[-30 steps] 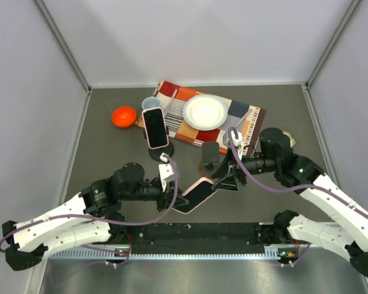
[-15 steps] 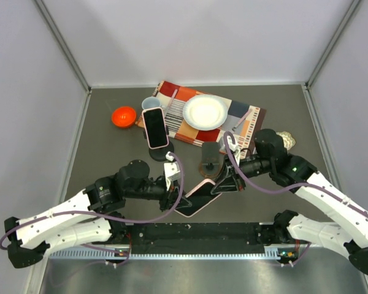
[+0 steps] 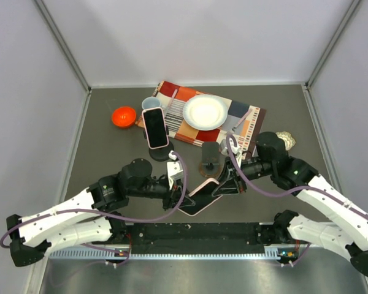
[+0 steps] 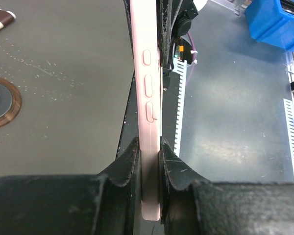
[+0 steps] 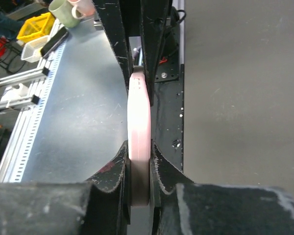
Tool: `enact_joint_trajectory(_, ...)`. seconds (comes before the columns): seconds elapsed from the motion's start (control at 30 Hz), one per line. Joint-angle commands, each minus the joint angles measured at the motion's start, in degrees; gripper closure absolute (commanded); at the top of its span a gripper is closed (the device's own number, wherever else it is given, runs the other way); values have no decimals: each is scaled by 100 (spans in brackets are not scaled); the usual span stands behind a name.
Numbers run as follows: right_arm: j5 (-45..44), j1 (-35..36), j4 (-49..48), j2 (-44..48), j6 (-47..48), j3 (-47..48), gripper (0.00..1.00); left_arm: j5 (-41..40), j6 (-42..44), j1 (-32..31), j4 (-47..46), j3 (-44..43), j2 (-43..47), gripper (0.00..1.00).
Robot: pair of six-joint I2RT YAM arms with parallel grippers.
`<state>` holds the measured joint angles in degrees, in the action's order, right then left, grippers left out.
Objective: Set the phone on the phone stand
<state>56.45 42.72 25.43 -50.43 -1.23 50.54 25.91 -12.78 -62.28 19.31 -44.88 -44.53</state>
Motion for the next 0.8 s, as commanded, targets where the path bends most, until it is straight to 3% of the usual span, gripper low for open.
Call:
enact_joint_trajectory(0.0, -597, 70, -100, 156, 18, 43, 100, -488, 135, -12, -280, -442, 41, 87)
enact_joint_trajectory(0.07, -1472, 70, 216, 227, 88, 113, 100, -1128, 117, -12, 97, -538, 102, 59)
enact_joint_trajectory(0.13, -2187, 70, 540, 402, 316, 192, 100, -2436, 82, -12, 353, -591, 190, 36)
enact_joint_trajectory(0.17, -2791, 70, 707, 472, 395, 245, 100, -3016, -22, -12, 485, -687, 191, 32)
enact_joint_trajectory(0.2, -3093, 70, 866, 534, 561, 385, 100, -4153, -110, -12, 843, -758, 191, 28)
enact_joint_trajectory(0.23, -3331, 70, 1024, 630, 667, 473, 100, -4634, -268, -12, 1029, -846, 104, 25)
enact_joint_trajectory(0.33, -3973, 70, 1771, 667, 1107, 965, 100, -5733, -322, -12, 1549, -1136, -212, 25)
enact_joint_trajectory(0.53, -5072, 70, 2844, 167, 2100, 1818, 100, -6089, -182, -3, 1330, -917, -328, 24)
enact_joint_trajectory(0.67, -4442, 70, 3275, -605, 3275, 2414, 100, -6185, -243, -3, 1400, -628, 23, 24)
enact_joint_trajectory(0.77, -4116, 70, 3503, -1125, 3612, 2811, 100, -6291, -296, -3, 1435, -321, 506, 24)
